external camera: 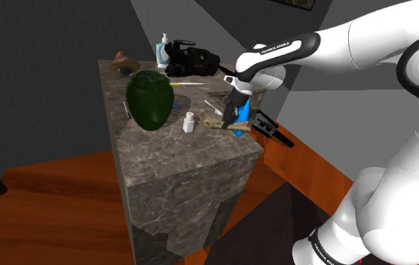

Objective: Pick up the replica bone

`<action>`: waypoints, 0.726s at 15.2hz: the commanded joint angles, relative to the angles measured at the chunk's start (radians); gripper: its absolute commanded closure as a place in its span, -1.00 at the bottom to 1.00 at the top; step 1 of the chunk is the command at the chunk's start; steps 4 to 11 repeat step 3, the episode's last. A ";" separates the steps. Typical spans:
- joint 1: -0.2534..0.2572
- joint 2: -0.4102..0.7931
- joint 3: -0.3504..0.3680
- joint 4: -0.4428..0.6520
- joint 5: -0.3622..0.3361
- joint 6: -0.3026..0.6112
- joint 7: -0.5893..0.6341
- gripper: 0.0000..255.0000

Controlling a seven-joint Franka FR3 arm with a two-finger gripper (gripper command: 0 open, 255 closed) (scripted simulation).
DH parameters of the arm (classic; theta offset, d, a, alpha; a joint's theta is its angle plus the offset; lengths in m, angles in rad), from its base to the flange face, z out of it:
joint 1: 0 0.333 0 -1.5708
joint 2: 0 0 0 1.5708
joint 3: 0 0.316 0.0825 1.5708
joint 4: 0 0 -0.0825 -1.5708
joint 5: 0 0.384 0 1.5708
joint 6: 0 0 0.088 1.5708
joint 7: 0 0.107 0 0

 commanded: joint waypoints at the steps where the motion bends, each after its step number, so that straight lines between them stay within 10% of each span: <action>1: 0.000 -0.019 -0.002 0.007 -0.016 -0.021 0.014 1.00; 11: 0.000 -0.020 -0.002 0.008 -0.017 -0.023 0.015 1.00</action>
